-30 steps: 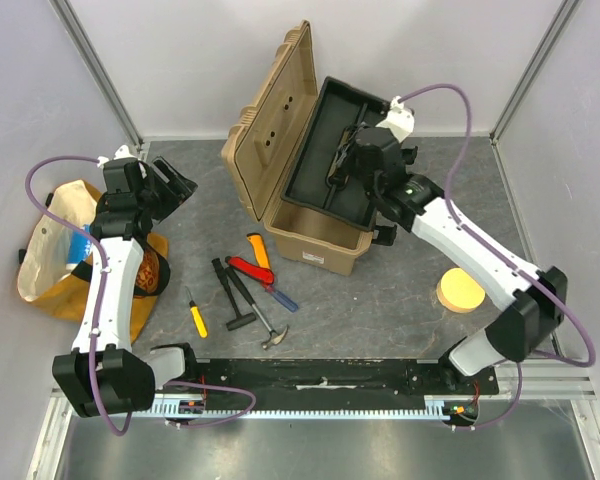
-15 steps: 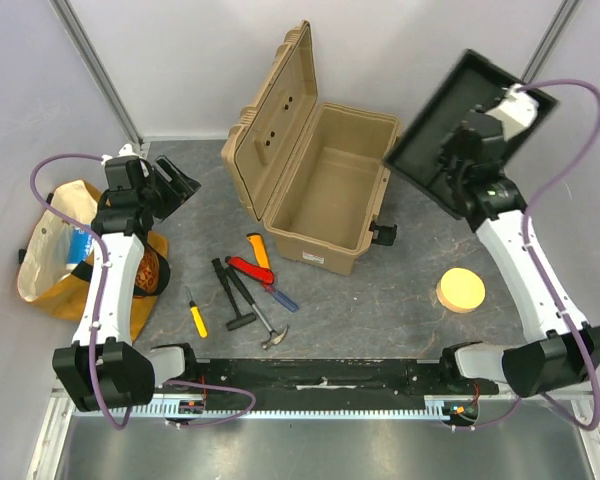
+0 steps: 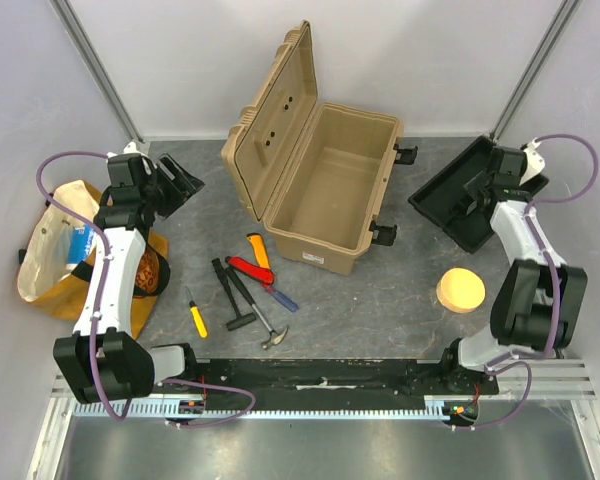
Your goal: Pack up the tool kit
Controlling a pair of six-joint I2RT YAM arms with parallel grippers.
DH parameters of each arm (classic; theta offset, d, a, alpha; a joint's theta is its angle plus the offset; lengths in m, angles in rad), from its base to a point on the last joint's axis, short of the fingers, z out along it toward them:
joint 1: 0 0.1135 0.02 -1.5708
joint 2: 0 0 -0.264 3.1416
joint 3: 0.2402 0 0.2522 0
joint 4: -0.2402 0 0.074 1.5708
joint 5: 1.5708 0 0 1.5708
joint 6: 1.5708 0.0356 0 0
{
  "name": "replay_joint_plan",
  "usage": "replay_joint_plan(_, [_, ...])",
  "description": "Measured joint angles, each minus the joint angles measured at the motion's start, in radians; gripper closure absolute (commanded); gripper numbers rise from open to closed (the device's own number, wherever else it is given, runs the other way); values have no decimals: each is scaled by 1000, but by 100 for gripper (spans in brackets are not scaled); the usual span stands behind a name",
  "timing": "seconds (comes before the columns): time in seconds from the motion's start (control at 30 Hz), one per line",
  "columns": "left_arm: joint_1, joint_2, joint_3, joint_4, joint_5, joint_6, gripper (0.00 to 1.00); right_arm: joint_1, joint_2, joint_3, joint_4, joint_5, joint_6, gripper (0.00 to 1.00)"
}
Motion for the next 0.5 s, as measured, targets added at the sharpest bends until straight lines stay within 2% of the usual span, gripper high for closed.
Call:
replay_joint_plan(0.2, [0,20,3,1,4,0,22,2,195,-11,48,-119,26,100])
replay_joint_plan(0.37, [0,26,3,2,9,0,21,6,324,39,55,-135,27,96])
replay_joint_plan(0.43, [0,27,3,4,13,0,21,6,366,60,60,-136,27,90])
replay_joint_plan(0.47, [0,28,3,6,17,0,21,6,384,66,62,-136,28,85])
replay_joint_plan(0.5, [0,29,3,9,21,0,21,6,397,68,63,-139,29,75])
